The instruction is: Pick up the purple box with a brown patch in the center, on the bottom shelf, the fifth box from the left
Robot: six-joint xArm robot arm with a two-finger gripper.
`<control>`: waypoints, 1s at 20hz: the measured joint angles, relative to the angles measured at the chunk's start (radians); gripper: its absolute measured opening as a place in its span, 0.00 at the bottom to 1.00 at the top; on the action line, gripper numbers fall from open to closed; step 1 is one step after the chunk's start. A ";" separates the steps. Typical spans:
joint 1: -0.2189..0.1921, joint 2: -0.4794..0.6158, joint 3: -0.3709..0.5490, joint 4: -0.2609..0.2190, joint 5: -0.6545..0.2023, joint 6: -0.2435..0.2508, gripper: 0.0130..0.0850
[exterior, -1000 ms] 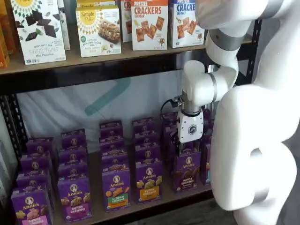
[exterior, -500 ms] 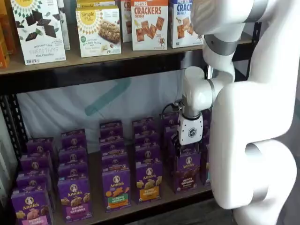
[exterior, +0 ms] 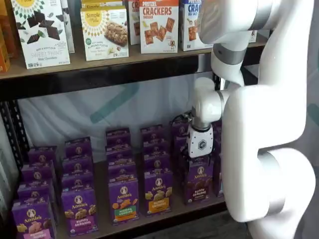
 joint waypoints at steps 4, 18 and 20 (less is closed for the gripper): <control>-0.017 0.046 -0.044 -0.136 -0.004 0.113 1.00; -0.068 0.184 -0.175 -0.207 -0.055 0.132 1.00; -0.075 0.204 -0.197 -0.221 -0.060 0.139 1.00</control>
